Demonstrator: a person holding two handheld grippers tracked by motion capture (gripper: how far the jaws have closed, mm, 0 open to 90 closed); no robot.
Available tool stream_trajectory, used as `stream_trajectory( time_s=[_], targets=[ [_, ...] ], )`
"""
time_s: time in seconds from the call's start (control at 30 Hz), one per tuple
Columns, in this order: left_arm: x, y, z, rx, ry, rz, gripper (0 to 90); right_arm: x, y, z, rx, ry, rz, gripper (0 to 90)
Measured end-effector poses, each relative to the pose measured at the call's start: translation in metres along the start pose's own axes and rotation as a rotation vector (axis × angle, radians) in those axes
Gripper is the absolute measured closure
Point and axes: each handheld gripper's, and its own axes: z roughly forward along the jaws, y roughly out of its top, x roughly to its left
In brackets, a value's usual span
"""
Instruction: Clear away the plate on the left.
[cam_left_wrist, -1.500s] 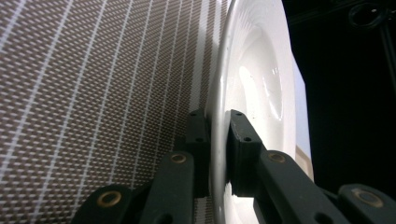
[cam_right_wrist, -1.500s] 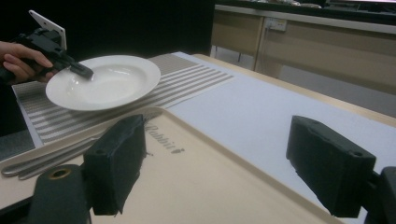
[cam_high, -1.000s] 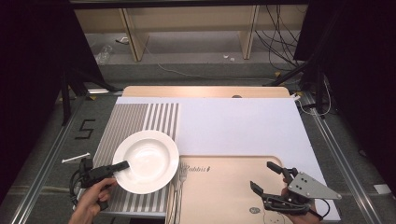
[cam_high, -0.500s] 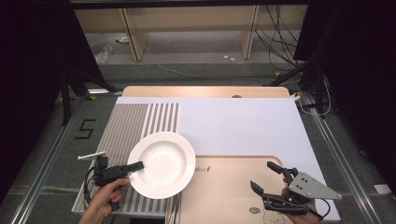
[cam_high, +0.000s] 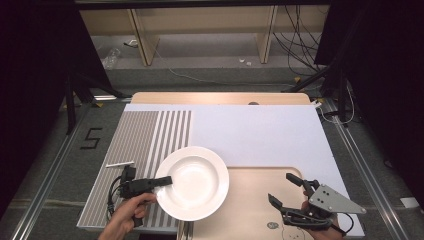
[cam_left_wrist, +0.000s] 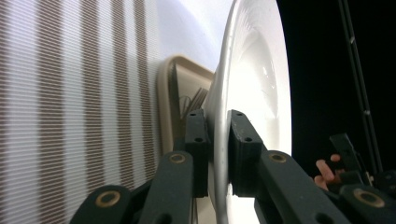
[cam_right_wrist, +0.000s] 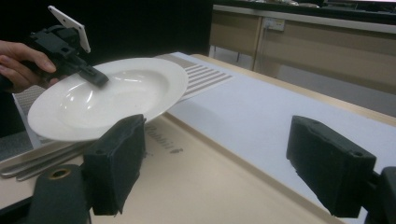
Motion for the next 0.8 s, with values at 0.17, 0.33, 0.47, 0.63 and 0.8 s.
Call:
stream_trajectory(
  time_s=[0.17,0.33,0.47,0.63,0.8],
  targets=[
    [-0.006,-0.002,0.012,0.035,-0.006,0.018,80.1,0.0,0.0,0.0,0.001,0.0,0.003,20.5],
    [-0.009,-0.007,0.023,0.073,-0.011,0.022,80.1,0.0,0.0,0.0,-0.002,0.0,0.002,20.5],
    [-0.011,-0.009,0.031,0.1,-0.011,0.028,80.1,0.001,0.0,-0.001,0.0,0.001,0.0,20.5],
    [-0.017,-0.011,0.042,0.137,-0.017,0.042,80.1,0.0,0.0,0.0,0.004,0.0,0.001,20.5],
    [-0.021,-0.013,0.053,0.161,-0.028,0.054,80.1,0.0,0.0,0.0,0.002,0.0,0.001,20.5]
  ],
)
